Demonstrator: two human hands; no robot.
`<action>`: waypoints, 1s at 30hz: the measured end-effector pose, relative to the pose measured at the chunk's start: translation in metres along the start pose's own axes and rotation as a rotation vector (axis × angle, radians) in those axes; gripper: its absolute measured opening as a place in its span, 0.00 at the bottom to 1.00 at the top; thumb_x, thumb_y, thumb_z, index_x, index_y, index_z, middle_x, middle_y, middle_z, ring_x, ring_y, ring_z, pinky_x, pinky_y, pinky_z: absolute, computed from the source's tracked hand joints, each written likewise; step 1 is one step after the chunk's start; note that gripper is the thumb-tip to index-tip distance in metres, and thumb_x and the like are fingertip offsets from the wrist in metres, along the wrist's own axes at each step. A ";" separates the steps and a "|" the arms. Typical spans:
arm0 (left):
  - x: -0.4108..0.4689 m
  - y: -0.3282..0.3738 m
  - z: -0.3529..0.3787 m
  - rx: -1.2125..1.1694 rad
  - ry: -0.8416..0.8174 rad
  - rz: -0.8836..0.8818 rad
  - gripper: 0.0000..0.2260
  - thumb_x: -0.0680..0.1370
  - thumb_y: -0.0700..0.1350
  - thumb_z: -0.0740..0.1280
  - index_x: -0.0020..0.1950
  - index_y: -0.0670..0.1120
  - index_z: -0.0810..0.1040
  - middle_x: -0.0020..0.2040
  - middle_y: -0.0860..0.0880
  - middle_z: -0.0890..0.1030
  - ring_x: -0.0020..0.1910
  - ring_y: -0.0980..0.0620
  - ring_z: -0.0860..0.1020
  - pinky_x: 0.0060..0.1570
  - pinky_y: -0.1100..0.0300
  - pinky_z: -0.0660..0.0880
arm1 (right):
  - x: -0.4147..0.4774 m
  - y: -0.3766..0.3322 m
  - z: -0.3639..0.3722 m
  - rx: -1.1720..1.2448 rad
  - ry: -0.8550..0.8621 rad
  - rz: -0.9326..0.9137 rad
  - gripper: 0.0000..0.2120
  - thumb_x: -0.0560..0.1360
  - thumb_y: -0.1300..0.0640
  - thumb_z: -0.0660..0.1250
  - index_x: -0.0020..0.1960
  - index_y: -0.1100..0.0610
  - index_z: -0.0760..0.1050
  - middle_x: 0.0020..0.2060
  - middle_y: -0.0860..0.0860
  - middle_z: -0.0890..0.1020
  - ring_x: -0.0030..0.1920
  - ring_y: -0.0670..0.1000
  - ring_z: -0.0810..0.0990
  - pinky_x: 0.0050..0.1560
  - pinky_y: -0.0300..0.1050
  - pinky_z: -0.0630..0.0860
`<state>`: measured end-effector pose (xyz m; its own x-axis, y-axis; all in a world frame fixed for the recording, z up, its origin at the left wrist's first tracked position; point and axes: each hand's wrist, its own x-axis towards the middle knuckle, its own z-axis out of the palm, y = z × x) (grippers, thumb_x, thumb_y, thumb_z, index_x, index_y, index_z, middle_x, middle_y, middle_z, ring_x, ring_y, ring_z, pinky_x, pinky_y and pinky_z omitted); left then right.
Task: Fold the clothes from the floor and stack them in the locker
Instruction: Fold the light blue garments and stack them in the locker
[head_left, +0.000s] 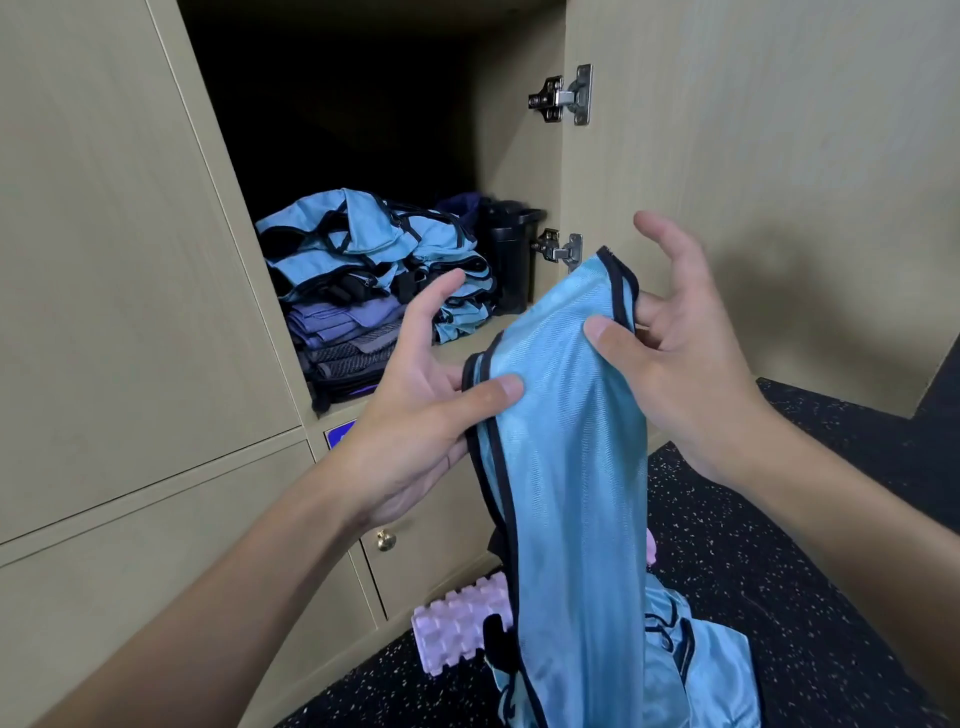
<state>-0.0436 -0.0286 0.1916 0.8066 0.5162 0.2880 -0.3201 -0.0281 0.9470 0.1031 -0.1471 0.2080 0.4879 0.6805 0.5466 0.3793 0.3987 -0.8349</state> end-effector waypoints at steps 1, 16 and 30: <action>0.001 0.001 0.000 -0.018 0.027 0.018 0.37 0.77 0.30 0.65 0.75 0.63 0.60 0.52 0.37 0.84 0.48 0.46 0.84 0.45 0.56 0.82 | 0.000 0.001 -0.002 0.018 -0.013 0.016 0.33 0.79 0.68 0.65 0.70 0.38 0.56 0.49 0.54 0.86 0.49 0.57 0.85 0.55 0.58 0.81; -0.004 -0.013 0.009 -0.043 0.152 -0.044 0.48 0.73 0.28 0.70 0.77 0.67 0.53 0.55 0.47 0.85 0.55 0.47 0.84 0.50 0.53 0.82 | 0.003 0.017 0.006 -0.043 0.003 0.043 0.43 0.66 0.58 0.75 0.70 0.30 0.59 0.68 0.56 0.74 0.55 0.60 0.81 0.58 0.59 0.79; -0.002 -0.013 0.007 0.028 0.151 -0.105 0.40 0.71 0.29 0.74 0.73 0.62 0.65 0.61 0.38 0.80 0.57 0.42 0.83 0.58 0.45 0.80 | -0.001 0.018 0.004 -0.049 -0.130 0.105 0.45 0.71 0.73 0.71 0.73 0.36 0.58 0.47 0.52 0.84 0.47 0.55 0.85 0.56 0.60 0.81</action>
<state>-0.0376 -0.0356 0.1792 0.7501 0.6405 0.1648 -0.2227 0.0099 0.9748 0.1061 -0.1386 0.1922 0.4220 0.7920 0.4413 0.3710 0.2933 -0.8811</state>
